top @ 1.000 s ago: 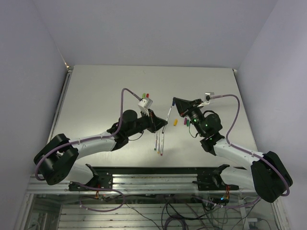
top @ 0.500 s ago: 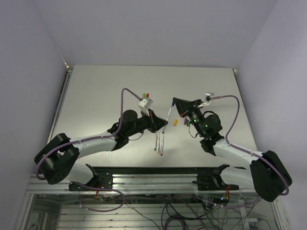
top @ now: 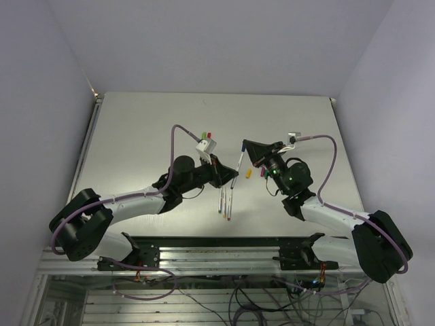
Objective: Insert the pens into the pen caps
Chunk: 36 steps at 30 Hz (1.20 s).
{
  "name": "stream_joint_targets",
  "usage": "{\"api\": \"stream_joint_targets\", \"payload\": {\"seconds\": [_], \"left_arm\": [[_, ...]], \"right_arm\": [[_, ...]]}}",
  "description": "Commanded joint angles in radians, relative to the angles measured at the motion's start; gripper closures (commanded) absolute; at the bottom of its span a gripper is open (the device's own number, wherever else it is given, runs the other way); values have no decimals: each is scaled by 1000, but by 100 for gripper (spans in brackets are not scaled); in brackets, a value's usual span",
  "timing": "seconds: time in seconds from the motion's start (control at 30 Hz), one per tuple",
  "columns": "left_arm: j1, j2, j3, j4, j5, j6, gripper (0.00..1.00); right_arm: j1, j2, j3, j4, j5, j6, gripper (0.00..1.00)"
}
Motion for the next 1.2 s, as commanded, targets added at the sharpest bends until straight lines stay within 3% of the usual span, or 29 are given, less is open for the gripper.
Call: {"api": "stream_joint_targets", "payload": {"seconds": [0.0, 0.53, 1.17], "left_arm": [[4, 3, -10, 76, -2, -13, 93], [4, -35, -61, 189, -122, -47, 93], [5, -58, -50, 180, -66, -8, 93]], "right_arm": [[17, 11, -11, 36, -13, 8, 100], [59, 18, -45, -17, -68, 57, 100], [89, 33, -3, -149, -36, -51, 100]]}}
